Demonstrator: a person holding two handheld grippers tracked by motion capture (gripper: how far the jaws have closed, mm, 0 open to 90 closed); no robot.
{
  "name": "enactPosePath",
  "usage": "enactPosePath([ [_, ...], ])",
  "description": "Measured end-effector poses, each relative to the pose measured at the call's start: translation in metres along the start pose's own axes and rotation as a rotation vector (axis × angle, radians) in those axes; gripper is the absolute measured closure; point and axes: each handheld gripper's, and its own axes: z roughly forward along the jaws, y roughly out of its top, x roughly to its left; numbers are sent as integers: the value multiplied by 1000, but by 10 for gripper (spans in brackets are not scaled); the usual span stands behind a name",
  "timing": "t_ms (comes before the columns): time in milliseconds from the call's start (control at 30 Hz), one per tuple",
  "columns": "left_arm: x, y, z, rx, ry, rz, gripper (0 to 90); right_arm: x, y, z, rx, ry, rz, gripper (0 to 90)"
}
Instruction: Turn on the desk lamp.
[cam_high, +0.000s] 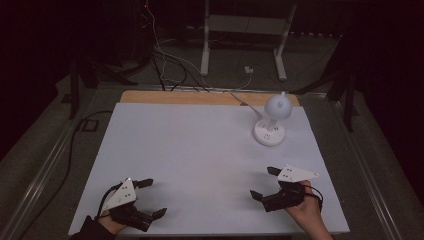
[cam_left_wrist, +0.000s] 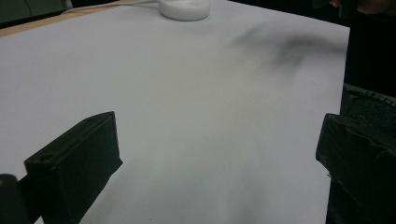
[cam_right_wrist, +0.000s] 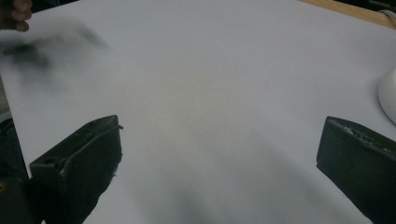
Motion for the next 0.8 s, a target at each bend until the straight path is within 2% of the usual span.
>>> enactPosePath([
  [633,0,0,0,0,2,0,3,-23,14,-1,-34,-101,55,0],
  [800,0,0,0,1,0,-3,3,-31,16,0,-36,-147,75,0],
])
